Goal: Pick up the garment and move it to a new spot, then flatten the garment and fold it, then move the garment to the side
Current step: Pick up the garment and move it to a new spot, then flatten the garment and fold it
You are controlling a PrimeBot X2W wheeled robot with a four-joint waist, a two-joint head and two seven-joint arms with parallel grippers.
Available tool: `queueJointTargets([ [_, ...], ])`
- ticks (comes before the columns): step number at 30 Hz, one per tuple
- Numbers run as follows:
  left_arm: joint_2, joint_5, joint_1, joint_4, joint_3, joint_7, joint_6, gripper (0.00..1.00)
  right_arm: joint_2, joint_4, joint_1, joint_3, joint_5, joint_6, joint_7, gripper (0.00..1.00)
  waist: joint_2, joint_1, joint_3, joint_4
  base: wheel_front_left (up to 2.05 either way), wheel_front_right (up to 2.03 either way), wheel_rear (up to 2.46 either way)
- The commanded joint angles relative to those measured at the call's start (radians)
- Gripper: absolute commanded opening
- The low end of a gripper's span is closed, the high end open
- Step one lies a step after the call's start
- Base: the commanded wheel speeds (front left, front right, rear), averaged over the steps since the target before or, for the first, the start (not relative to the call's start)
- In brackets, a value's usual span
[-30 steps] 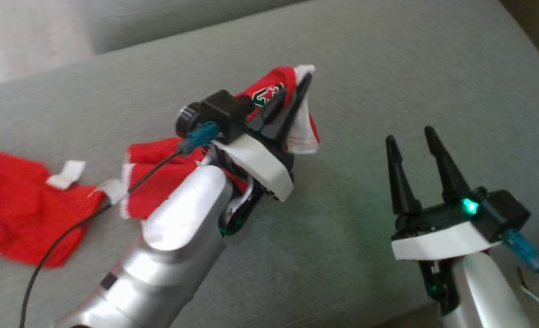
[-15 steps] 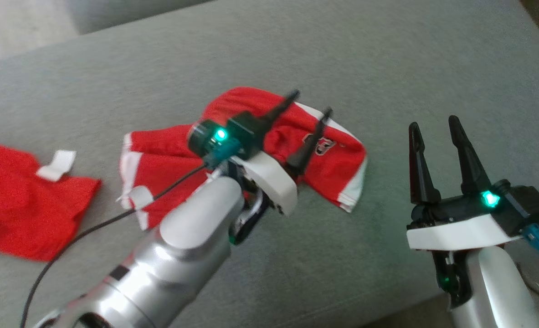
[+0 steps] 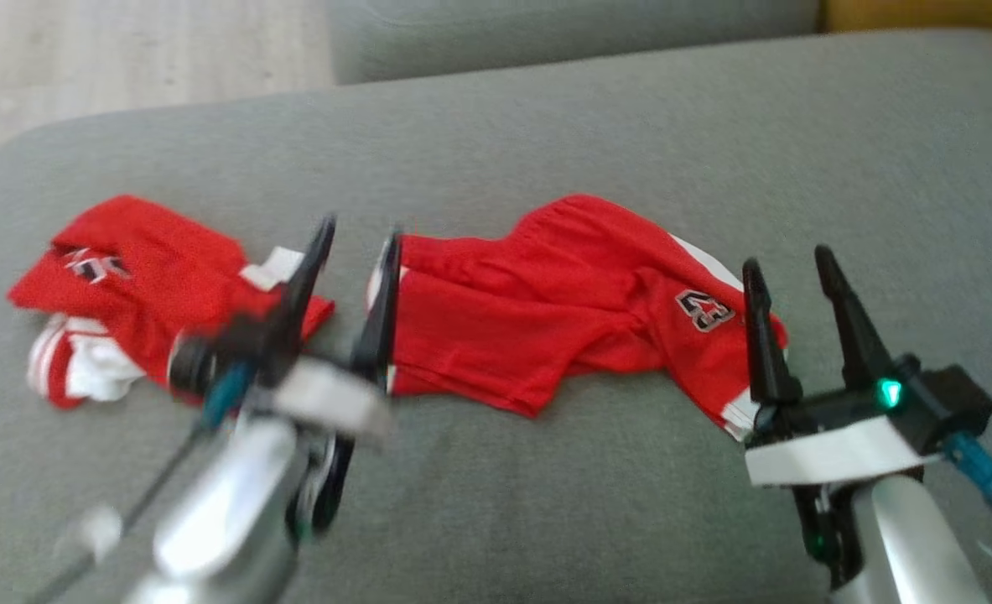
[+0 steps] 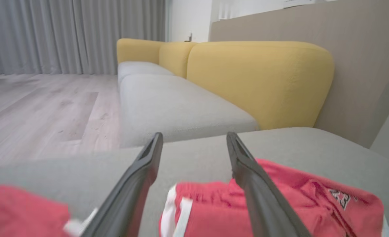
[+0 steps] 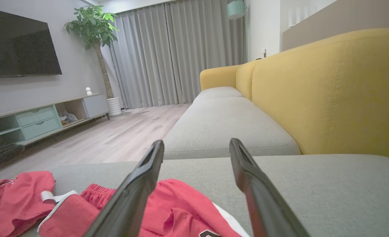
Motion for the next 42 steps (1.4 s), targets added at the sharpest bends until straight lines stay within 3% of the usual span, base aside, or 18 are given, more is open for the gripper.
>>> queueJointTargets([
  [1,0.025,0.014,-0.004,-0.054,0.055,-0.009,0.011,1.0,-0.004,-0.026,-0.003,0.019,-0.006,-0.001,-0.01,1.0,0.0,0.0001,-0.024,0.031,0.0,0.0,0.0],
  [8,0.003,0.089,0.218,-0.188,0.138,-0.009,0.038,1.0,-0.004,-0.005,0.02,0.01,-0.02,-0.001,-0.011,1.0,0.0,0.0001,-0.034,0.061,0.0,0.0,0.0],
  [19,-0.058,0.158,0.259,-0.203,0.203,-0.009,-0.017,1.0,-0.004,0.017,-0.035,-0.024,-0.065,-0.001,-0.011,1.0,0.0,0.0001,-0.017,0.078,0.0,0.0,0.0],
  [24,-0.08,0.175,0.247,-0.186,0.212,-0.009,-0.04,1.0,-0.004,0.161,-0.167,-0.091,-0.121,-0.001,0.057,1.0,0.0,0.0001,0.027,0.092,0.0,0.0,0.0],
  [32,-0.096,0.191,0.223,-0.157,0.23,-0.009,-0.068,1.0,-0.004,0.462,-0.4,-0.188,-0.171,-0.001,0.278,1.0,0.0,0.0001,0.083,0.126,0.0,0.0,0.0],
  [42,-0.119,0.211,0.209,-0.14,0.235,-0.009,-0.086,1.0,-0.065,0.741,-0.515,-0.045,-0.161,-0.001,0.387,1.0,0.0,0.0001,0.117,0.164,0.0,0.0,0.0],
])
